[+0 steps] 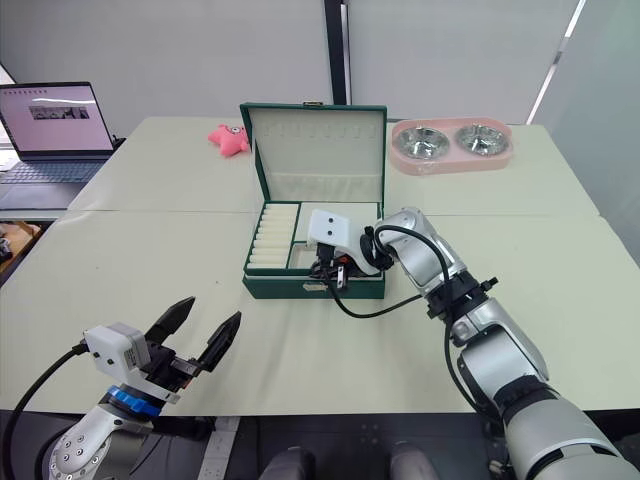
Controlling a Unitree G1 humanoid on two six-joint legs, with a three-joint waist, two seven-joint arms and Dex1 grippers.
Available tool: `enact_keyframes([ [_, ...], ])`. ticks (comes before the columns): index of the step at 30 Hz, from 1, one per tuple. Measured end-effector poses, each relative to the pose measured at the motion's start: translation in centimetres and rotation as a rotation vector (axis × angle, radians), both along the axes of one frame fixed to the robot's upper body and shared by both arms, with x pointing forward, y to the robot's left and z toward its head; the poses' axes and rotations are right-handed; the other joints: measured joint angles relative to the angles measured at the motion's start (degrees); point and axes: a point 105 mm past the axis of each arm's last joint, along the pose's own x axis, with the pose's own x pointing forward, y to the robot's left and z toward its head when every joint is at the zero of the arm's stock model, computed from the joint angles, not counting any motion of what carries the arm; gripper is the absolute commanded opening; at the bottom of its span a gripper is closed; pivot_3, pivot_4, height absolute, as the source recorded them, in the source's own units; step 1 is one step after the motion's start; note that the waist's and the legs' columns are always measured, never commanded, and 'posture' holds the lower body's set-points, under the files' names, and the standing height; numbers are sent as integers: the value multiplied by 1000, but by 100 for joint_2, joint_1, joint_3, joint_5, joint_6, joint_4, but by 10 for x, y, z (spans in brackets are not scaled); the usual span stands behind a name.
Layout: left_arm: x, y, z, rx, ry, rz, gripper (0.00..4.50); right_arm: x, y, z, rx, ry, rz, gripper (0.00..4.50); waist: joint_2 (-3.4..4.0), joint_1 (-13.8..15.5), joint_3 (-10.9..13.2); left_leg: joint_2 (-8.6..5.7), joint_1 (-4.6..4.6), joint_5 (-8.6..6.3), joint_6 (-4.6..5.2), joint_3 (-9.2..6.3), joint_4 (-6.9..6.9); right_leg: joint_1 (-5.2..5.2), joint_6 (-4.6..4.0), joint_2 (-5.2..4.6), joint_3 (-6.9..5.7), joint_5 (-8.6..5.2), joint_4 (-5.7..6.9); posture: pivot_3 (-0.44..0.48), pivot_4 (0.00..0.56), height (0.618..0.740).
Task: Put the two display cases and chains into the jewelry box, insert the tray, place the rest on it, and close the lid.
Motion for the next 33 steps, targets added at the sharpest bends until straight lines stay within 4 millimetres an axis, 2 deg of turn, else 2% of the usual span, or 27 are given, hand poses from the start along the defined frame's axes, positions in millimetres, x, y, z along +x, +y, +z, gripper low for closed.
enact_keyframes([
  [1,0,0,0,0,-1,0,4500,0,0,0,1,0,0,950,0,0,0,0,0,0,0,0,0,0,0,0,0,0,0,0,150,740],
  [5,2,0,3,1,-15,-1,4500,2,1,10,38,-9,0,1875,1,9,0,-1,-2,0,0,-1,0,0,0,0,-1,0,0,0,150,740],
  [13,9,-7,10,-3,-40,-28,4500,6,-5,39,256,-29,-31,4185,0,12,1,-1,-3,0,0,-1,0,1,0,-1,-1,0,-1,0,150,740],
  [14,9,-7,9,-3,-38,-29,4500,9,-8,39,282,-31,-57,4183,0,12,0,-1,-3,0,0,0,0,1,0,-1,0,0,-1,0,150,740],
  [16,10,-8,9,-4,-32,-33,4500,15,-17,37,315,-29,-115,3990,0,12,1,-2,-3,0,0,1,0,1,0,-1,0,0,-1,0,150,740],
  [20,14,-12,13,-6,-44,-51,4500,24,-29,37,360,-31,-195,2597,0,6,1,-1,-3,0,0,3,0,0,0,0,1,0,0,0,150,740],
  [24,16,-14,13,-1,-34,-62,4500,33,-36,37,417,-22,-277,1552,0,-1,1,-1,-2,0,0,4,-1,0,0,0,2,0,0,0,150,740],
  [30,18,-15,15,2,-37,-72,4500,40,-35,13,418,30,-343,117,0,2,1,-1,-3,0,0,5,-1,0,0,0,2,0,0,0,150,740],
  [33,18,-17,13,6,-24,-81,4500,42,-35,4,393,38,-358,25,0,2,1,-1,-3,0,0,5,-1,-1,0,0,2,0,0,0,150,740],
])
